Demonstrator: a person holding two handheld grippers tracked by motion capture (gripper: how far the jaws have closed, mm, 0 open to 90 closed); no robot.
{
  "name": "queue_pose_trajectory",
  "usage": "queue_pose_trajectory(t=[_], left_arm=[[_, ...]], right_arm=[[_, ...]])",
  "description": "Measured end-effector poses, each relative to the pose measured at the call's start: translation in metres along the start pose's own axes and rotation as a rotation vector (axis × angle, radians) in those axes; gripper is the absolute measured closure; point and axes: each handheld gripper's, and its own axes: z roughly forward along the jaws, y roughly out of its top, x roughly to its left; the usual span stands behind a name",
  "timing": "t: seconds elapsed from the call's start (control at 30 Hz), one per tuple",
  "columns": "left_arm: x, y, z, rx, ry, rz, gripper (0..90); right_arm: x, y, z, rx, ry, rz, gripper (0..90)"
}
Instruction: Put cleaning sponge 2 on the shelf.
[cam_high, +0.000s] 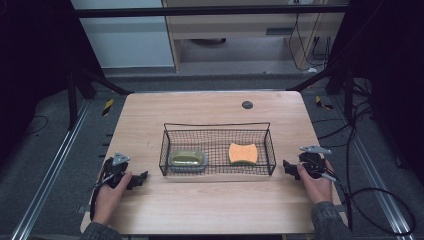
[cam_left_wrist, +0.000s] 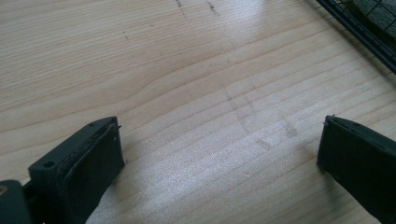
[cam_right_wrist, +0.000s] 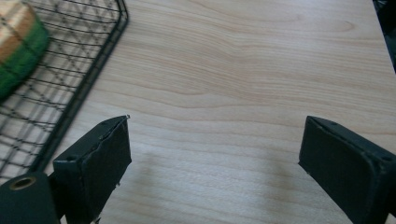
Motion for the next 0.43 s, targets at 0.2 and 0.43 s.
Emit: queue_pose_trajectory(t=[0.2, 0.43], left_arm=[[0.0, 0.0003, 0.0003, 0.001, -0.001, -0.002, 0.0], [0.0004, 0.0008, 0.0008, 0.001, -0.001, 0.001, 0.0]], right_arm=[[-0.0079, -0.0092, 0.0088, 0.004, -0.004, 0.047, 5.8], [-0.0061, -0.0083, 0.0112, 0.025, 0.015, -0.001, 0.4]])
